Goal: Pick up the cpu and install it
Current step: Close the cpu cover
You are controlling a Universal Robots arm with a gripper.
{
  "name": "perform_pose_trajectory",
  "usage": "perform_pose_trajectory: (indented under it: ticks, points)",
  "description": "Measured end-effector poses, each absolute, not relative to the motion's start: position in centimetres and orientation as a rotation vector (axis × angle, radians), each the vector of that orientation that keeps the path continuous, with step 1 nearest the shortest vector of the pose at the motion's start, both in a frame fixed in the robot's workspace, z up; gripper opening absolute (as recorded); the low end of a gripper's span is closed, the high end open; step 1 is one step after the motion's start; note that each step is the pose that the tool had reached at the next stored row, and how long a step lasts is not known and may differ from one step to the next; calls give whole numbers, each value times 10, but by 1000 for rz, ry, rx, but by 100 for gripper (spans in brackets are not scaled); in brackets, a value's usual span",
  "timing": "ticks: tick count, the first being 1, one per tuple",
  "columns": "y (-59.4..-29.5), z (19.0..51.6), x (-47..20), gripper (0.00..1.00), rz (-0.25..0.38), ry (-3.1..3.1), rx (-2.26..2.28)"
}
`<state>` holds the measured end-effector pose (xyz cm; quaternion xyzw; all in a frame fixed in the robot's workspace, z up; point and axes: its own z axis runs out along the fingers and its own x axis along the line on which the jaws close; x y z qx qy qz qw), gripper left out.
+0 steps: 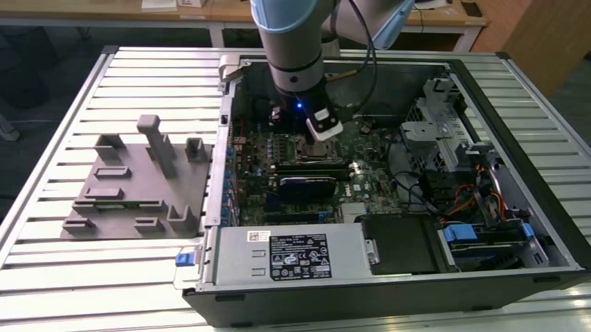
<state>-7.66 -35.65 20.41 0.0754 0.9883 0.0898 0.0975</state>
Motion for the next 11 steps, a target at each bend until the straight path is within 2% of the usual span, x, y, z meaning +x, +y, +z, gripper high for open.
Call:
perform_pose_trajectory:
  ticks: [7,11]
  points:
    - [-358,202,-77,11,328,2920,244]
    - [-359,200,-77,11,341,2917,255]
